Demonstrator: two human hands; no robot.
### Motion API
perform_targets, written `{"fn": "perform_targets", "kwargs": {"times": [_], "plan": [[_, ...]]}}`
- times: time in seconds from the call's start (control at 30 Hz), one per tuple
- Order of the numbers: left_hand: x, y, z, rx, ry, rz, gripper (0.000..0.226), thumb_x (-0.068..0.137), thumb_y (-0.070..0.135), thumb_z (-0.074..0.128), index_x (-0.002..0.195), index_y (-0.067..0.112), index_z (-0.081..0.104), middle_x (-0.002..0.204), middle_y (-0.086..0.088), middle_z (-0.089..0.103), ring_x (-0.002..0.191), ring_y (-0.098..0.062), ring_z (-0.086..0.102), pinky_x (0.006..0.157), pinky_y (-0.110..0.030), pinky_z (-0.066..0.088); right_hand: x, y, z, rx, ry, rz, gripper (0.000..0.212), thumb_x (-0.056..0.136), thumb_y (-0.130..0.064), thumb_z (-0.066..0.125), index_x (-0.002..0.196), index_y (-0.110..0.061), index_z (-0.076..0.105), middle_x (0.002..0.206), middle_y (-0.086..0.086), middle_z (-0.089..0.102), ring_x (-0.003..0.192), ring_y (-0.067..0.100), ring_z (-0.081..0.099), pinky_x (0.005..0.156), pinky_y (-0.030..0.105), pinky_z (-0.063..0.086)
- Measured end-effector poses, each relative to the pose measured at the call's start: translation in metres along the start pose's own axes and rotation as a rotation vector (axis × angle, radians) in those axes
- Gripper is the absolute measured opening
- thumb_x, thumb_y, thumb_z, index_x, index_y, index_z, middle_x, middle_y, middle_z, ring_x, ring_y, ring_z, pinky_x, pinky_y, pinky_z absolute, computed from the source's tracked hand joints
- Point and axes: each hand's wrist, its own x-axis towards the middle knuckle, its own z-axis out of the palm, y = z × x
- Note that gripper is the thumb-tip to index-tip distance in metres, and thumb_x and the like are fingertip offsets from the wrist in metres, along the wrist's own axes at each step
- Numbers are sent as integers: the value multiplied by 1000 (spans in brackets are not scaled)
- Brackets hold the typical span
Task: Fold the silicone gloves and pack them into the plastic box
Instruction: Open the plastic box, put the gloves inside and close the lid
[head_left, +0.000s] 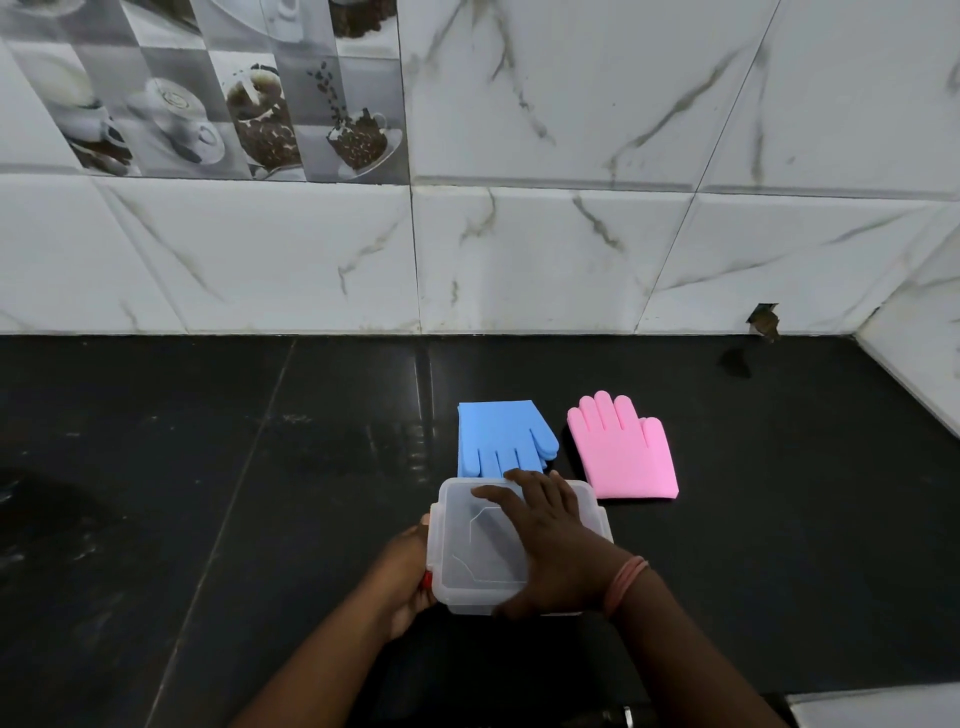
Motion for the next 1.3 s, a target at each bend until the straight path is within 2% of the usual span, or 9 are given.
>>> {"fn": "perform_targets", "kwargs": {"times": [0.17, 0.27, 0.53, 0.63, 0.7, 0.87, 1.0, 1.13, 1.3], "plan": [[3, 2, 0, -72, -18, -43, 38, 107, 36, 48, 121, 8, 70, 94, -16, 73, 84, -31, 68, 77, -42, 56, 5, 3, -10, 22, -93, 15, 107, 62, -70, 77, 145, -53, 11, 161, -8, 3, 150, 26, -3, 123, 54, -3], [3, 2, -2, -48, -44, -45, 33, 107, 29, 48, 121, 8, 70, 98, -18, 73, 87, -33, 70, 91, -52, 57, 4, 2, -16, 65, -109, 17, 102, 62, -69, 78, 142, -54, 17, 160, -9, 8, 150, 25, -1, 124, 53, -1], [-2, -3, 0, 50, -72, 13, 32, 106, 28, 50, 118, 5, 68, 102, -22, 77, 97, -40, 74, 91, -52, 60, -1, -15, -65, 263, -129, 66, 66, 76, -64, 68, 136, -47, 45, 137, -17, 50, 113, 4, 52, 96, 29, 50], [-2, -3, 4, 54, -29, 21, 38, 106, 34, 49, 117, 4, 69, 107, -25, 75, 98, -40, 72, 92, -49, 57, 2, -21, -83, -50, 248, -10, 30, 86, -51, 60, 109, -33, 67, 86, -16, 67, 67, -2, 54, 62, 20, 45], [-1, -2, 4, 71, -15, 24, 42, 106, 35, 47, 115, 1, 69, 95, -20, 76, 87, -34, 71, 78, -42, 58, 9, -15, -99, -220, 689, 26, 14, 89, -37, 56, 80, -28, 62, 56, -14, 45, 48, 0, 40, 48, 22, 33], [5, 5, 10, 170, 165, 94, 51, 109, 37, 36, 102, 0, 71, 100, -27, 75, 91, -37, 73, 83, -42, 57, 42, 30, -127, 493, 1315, 387, 34, 96, -29, 55, 66, -14, 54, 63, 5, 53, 58, 17, 46, 57, 30, 38], [11, 26, 18, 303, 398, 280, 38, 107, 35, 42, 94, 7, 64, 102, -17, 69, 95, -31, 65, 87, -41, 50, 88, 59, -110, 1621, 1079, 851, 18, 92, -11, 53, 74, -9, 55, 56, 8, 47, 46, 16, 38, 43, 23, 35], [16, 47, 28, 368, 417, 366, 31, 105, 35, 47, 91, 11, 61, 98, -10, 68, 97, -30, 64, 95, -42, 51, 129, 71, -77, 1926, 723, 908, 18, 99, -2, 30, 93, -7, 47, 64, 7, 42, 38, 11, 43, 32, 13, 36], [24, 59, 39, 468, 391, 395, 28, 102, 34, 51, 93, 11, 64, 93, -4, 67, 95, -25, 64, 91, -38, 51, 161, 69, -65, 1935, 648, 927, 38, 108, -11, 33, 145, -2, 38, 101, 19, 55, 65, 19, 54, 37, 20, 52]]}}
